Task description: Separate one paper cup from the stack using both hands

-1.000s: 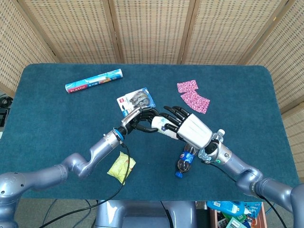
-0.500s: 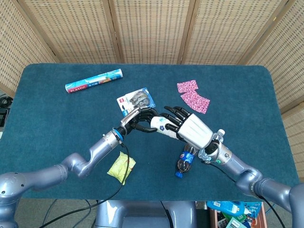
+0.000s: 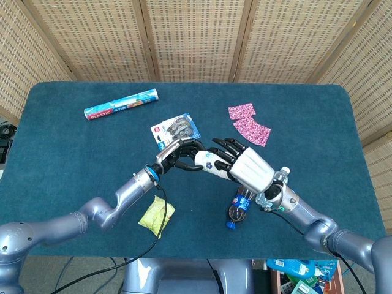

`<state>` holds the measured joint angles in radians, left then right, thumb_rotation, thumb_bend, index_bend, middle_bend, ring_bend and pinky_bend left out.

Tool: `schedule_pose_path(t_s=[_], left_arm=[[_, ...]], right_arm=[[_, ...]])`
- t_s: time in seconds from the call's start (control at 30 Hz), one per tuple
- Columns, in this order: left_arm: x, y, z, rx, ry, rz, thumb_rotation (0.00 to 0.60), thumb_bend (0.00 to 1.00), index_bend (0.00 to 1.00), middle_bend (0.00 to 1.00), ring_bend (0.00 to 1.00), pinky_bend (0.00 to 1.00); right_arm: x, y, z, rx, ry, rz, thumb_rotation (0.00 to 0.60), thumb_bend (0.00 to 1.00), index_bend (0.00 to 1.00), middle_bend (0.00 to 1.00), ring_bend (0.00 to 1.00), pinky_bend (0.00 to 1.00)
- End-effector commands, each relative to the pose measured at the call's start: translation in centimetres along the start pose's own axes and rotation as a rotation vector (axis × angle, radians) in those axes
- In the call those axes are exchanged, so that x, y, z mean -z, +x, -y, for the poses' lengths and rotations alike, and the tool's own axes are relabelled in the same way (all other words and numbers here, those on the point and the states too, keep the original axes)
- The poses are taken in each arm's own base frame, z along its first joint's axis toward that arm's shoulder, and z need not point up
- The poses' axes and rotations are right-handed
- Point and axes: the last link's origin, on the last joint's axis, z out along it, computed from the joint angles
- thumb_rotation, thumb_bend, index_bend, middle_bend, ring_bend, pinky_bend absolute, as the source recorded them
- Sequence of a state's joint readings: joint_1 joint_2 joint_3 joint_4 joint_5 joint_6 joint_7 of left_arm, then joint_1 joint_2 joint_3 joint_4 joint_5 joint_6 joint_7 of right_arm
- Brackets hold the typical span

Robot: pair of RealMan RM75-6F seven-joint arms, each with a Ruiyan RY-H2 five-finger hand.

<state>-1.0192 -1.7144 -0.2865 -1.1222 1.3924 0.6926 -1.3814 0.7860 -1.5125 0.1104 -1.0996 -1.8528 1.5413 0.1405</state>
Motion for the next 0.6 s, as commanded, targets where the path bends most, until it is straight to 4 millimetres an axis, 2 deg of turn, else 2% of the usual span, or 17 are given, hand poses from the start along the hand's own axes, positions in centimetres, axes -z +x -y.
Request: schedule_pose_path(t_s=[0.03, 0.37, 0.6], left_arm=[[0.1, 0.1, -0.1, 0.002, -0.005, -0.001, 0.6, 0.18, 0.54, 0.48, 0.43, 0.47], [1.3, 3.2, 0.1, -0.026, 0.004, -0.069, 0.6, 0.18, 0.54, 0.48, 0.43, 0.47], [3.3, 7.8, -0.1, -0.079, 0.013, -0.157, 0.6, 0.18, 0.54, 0.48, 0.43, 0.47]], right_arm=[[0.1, 0.0, 0.0, 0.007, 0.002, -0.002, 0.6, 0.59, 0.66, 0.41, 0.23, 0.37], [1.8, 1.2, -1.1, 0.065, 0.015, -0.007, 0.6, 0.59, 0.67, 0.42, 0.24, 0.37], [3.8, 2.0, -2.4, 0.119, 0.014, 0.027, 0.6, 0.59, 0.67, 0.42, 0.24, 0.37]])
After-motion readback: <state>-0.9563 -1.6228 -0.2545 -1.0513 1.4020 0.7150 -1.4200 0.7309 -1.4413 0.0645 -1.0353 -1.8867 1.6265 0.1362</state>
